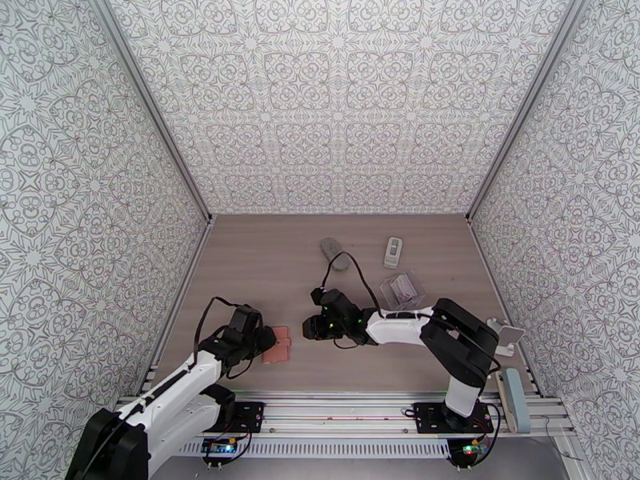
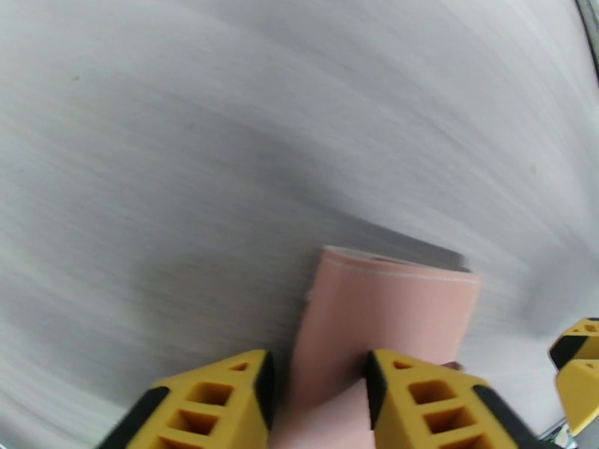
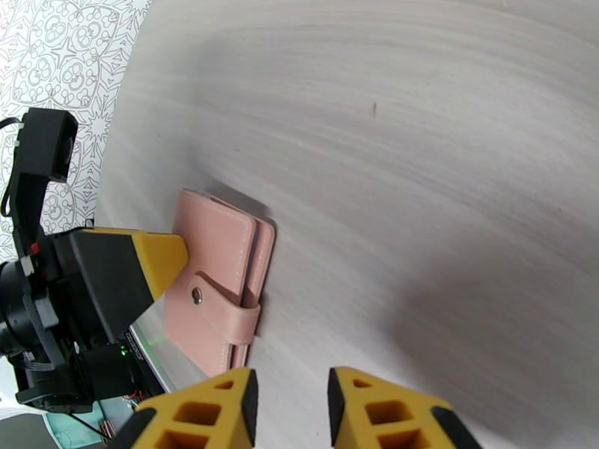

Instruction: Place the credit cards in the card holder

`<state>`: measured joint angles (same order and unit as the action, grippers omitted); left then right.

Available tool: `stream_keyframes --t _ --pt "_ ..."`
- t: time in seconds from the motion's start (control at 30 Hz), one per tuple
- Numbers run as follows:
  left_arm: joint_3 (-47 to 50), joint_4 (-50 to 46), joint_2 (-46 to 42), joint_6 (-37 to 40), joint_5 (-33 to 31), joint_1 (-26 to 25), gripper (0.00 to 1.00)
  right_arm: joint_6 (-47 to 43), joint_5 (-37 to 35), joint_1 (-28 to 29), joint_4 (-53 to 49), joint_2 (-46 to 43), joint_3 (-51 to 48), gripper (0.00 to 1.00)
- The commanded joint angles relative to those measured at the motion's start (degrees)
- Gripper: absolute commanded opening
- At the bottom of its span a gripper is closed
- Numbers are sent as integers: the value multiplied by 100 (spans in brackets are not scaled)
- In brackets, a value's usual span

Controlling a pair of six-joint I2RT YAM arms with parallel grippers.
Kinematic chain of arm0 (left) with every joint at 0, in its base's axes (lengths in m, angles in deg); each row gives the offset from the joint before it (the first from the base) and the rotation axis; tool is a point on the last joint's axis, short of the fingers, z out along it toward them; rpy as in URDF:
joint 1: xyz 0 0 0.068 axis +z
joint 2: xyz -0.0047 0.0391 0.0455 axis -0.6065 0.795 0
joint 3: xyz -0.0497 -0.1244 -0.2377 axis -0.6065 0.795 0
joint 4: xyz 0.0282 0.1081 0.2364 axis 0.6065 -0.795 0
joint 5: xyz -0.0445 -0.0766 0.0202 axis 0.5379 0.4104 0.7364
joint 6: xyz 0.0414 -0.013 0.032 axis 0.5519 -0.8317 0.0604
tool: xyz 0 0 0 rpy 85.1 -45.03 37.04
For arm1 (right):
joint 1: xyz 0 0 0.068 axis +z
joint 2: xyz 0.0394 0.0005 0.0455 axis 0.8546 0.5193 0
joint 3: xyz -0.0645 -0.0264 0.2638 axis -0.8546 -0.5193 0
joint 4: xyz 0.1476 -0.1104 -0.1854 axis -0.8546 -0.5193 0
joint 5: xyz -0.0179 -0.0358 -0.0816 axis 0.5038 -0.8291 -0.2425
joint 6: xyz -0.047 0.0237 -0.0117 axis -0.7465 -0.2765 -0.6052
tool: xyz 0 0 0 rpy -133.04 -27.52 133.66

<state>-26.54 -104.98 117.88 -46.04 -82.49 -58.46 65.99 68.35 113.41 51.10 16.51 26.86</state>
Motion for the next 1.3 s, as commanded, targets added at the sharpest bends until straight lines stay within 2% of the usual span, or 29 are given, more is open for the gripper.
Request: stream_keyframes --t 0.0,0.2,0.37,0.67,0.93,1.1,1.27 --pt "180 467 22 -35 457 -94 33 70 63 102 12 172 217 32" --pt "226 876 89 -289 578 -596 22 76 -75 120 -86 128 171 31" --pt "242 1339 282 -414 501 -1086 22 -66 -409 125 -488 -63 102 31" --pt "-72 2135 1129 -690 363 -2035 22 -257 -1308 122 -1585 -603 -190 31" --pt "-412 2684 1838 -1064 265 -2816 22 -115 -1663 111 -2174 -1009 -555 31" --pt "-591 2512 1953 -1151 118 -2994 25 -58 -2080 111 -2514 -1429 -735 31" --pt "-550 2217 1700 -1151 43 -2959 34 -248 -2389 116 -3088 -2028 -606 35"
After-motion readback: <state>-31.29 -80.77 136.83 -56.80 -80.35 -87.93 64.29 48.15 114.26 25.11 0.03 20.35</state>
